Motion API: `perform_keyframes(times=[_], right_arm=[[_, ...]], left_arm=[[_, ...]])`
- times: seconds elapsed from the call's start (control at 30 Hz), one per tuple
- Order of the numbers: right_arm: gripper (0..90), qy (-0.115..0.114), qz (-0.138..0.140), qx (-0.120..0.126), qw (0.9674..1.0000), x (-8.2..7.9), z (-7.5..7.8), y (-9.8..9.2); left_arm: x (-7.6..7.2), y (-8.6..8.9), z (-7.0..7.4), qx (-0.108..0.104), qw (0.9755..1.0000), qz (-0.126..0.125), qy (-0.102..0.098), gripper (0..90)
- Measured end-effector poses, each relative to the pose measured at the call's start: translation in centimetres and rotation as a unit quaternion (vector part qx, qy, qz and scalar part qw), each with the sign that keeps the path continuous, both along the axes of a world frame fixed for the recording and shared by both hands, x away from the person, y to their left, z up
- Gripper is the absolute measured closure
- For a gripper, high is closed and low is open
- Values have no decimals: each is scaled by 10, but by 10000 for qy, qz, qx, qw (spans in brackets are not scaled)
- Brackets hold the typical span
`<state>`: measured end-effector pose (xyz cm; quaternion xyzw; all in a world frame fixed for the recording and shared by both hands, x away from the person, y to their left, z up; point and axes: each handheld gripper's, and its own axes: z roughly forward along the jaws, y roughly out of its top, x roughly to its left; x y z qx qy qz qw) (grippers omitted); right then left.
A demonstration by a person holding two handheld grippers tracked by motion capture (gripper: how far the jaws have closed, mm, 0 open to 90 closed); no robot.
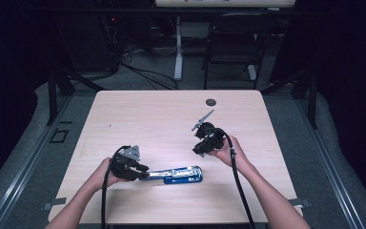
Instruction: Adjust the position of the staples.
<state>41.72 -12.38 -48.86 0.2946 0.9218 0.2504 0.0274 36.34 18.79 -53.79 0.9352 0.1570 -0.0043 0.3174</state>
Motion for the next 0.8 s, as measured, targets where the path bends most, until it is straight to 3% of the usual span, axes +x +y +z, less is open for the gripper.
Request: perform_keyframes(times=[0.6, 0.63, 0.8], right_arm=[[789, 8, 258, 75, 9996, -3, 0, 12], [789, 15, 271, 91, 9996, -3, 0, 12], [789, 32, 306, 112, 9995, -3, 0, 14]], left_arm=[[2, 0, 0, 19, 10000, -32, 39, 697], [2, 0, 1, 108, 9999, -7, -7, 697], [2, -1, 1, 26, 10000, -43, 41, 697]])
